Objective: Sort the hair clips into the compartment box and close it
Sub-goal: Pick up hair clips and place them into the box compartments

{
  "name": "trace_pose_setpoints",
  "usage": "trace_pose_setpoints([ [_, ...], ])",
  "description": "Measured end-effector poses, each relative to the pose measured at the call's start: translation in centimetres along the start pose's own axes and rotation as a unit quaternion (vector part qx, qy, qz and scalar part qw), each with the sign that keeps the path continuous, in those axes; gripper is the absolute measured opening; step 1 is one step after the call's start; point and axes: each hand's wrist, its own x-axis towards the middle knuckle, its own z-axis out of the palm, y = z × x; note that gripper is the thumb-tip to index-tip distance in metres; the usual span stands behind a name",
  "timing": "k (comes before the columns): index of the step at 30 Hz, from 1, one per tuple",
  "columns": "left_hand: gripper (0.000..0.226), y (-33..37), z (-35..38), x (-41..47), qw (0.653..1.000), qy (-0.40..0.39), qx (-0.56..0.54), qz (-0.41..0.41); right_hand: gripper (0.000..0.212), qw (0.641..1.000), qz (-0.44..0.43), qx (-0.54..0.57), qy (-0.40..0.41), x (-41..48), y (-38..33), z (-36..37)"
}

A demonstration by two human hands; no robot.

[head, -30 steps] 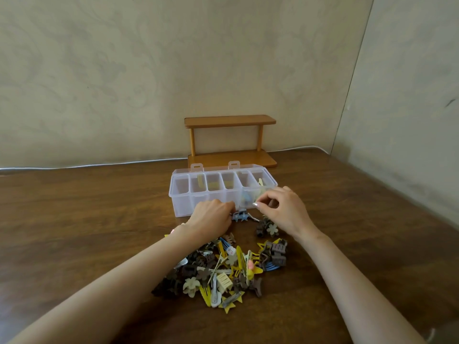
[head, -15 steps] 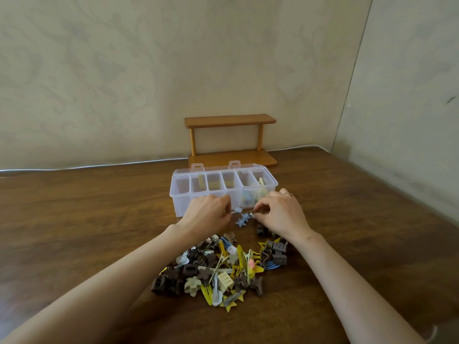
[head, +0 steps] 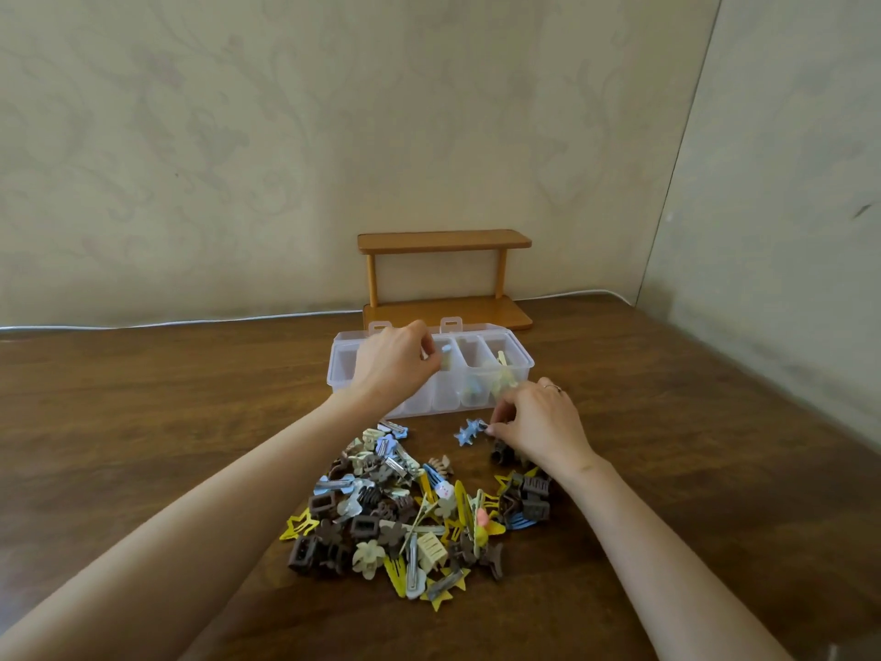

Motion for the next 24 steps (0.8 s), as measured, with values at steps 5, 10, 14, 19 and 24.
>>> trace_pose_setpoints([
  [5, 0.022, 0.4, 0.4, 0.0, 0.999, 0.024, -0.037, 0.014, 0.007, 1.0, -0.013, 0.024, 0.005, 0.1, 0.4, 0.2],
  [10, 0.012, -0.3, -0.3, -2.6, 0.997, 0.044, -0.046, 0.049, 0.005, 0.994, 0.0, 0.111, 0.015, 0.2, 0.8, 0.1],
  [14, 0.014, -0.1, -0.1, -4.4, 0.995, -0.032, -0.044, 0.08, 0.004, 0.986, -0.009, 0.168, 0.019, 0.4, 0.9, -0.1],
  [19, 0.032, 0.8, 1.7, -4.6, 0.985, -0.155, 0.004, 0.081, 0.007, 0.979, -0.015, 0.2, 0.035, 0.2, 0.7, -0.4],
  [24, 0.025, 1.5, 2.8, -4.4, 0.982, -0.166, -0.002, 0.092, 0.004, 0.974, -0.012, 0.221, 0.052, 0.0, 0.9, -0.5],
])
